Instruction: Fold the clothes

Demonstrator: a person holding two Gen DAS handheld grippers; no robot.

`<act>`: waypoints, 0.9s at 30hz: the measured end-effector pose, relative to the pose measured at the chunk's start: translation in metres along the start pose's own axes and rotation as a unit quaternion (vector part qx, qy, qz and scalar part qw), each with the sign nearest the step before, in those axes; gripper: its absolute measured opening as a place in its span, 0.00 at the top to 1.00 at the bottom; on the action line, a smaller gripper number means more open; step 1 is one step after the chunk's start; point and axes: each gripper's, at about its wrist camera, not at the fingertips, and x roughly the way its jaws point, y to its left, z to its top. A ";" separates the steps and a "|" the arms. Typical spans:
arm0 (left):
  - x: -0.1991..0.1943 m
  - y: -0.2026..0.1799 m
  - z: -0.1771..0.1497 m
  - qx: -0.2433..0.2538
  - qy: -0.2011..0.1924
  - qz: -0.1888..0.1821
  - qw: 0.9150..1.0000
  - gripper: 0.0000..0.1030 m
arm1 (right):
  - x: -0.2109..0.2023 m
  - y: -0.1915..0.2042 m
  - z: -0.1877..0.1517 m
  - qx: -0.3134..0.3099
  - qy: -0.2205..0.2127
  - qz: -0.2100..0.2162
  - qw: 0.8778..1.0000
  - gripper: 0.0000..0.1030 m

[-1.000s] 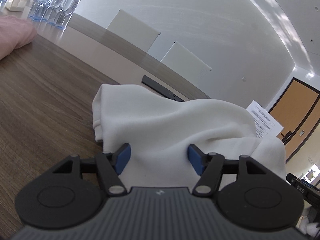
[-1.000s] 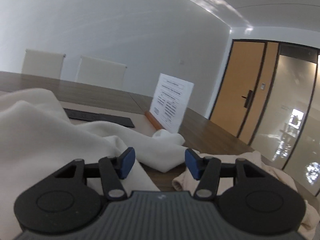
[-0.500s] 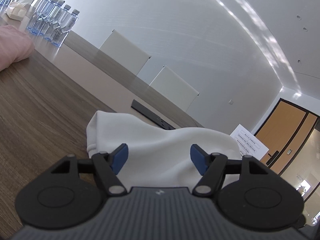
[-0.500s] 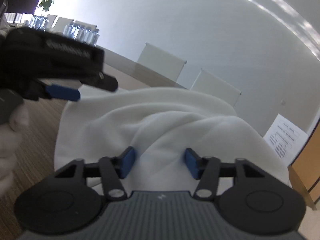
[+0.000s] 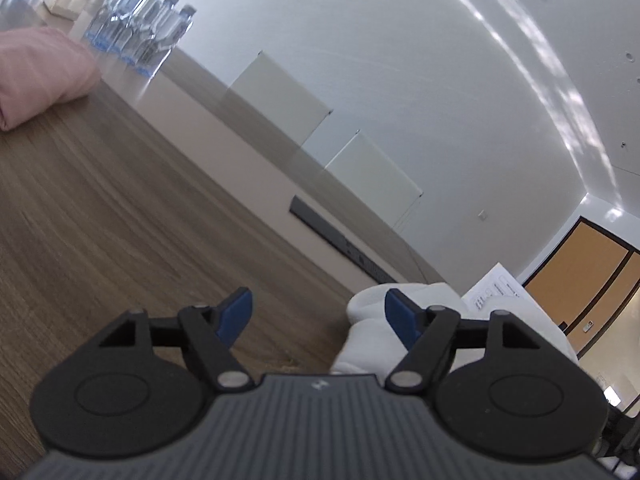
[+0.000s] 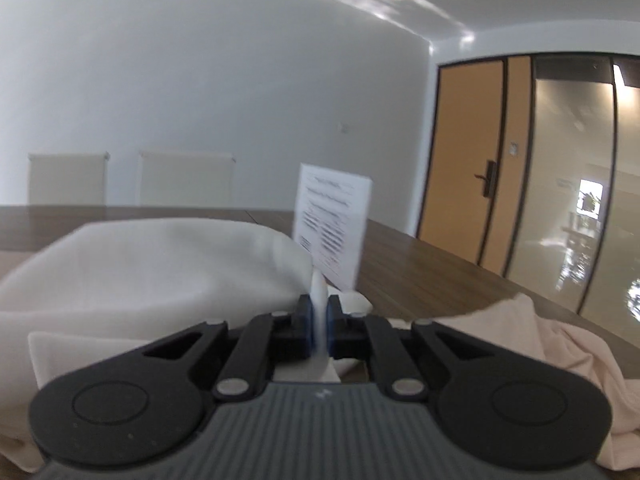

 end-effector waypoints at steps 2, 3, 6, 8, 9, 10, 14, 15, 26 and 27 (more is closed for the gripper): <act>0.002 0.000 -0.001 0.006 0.008 0.001 1.000 0.31 | -0.016 -0.001 -0.006 -0.004 -0.009 0.019 1.000 0.89; 0.003 0.000 -0.001 0.010 0.012 0.001 1.000 0.31 | -0.029 0.001 -0.008 -0.012 -0.021 0.035 0.999 0.83; 0.006 0.000 -0.003 0.019 0.024 0.003 1.000 0.31 | -0.082 0.014 -0.014 -0.055 -0.079 0.084 0.992 0.61; 0.008 0.000 -0.003 0.026 0.031 0.004 0.999 0.31 | -0.132 0.019 -0.024 -0.097 -0.143 0.126 0.977 0.47; 0.009 -0.001 -0.004 0.029 0.035 0.004 0.999 0.31 | -0.158 0.022 -0.029 -0.117 -0.176 0.147 0.966 0.39; 0.010 -0.001 -0.004 0.032 0.039 0.005 0.999 0.31 | -0.179 0.027 -0.033 -0.139 -0.205 0.170 0.954 0.36; 0.008 -0.002 -0.009 0.043 0.046 0.002 0.998 0.31 | -0.252 0.052 -0.054 -0.193 -0.275 0.227 0.914 0.29; 0.008 -0.002 -0.010 0.045 0.048 0.001 0.998 0.31 | -0.267 0.059 -0.058 -0.191 -0.277 0.235 0.912 0.30; 0.011 -0.012 -0.019 0.088 0.063 0.002 0.994 0.31 | -0.195 0.079 -0.044 -0.102 -0.099 0.344 0.928 0.32; 0.012 -0.013 -0.021 0.093 0.066 0.003 0.994 0.31 | -0.186 0.084 -0.043 -0.108 -0.103 0.344 0.927 0.32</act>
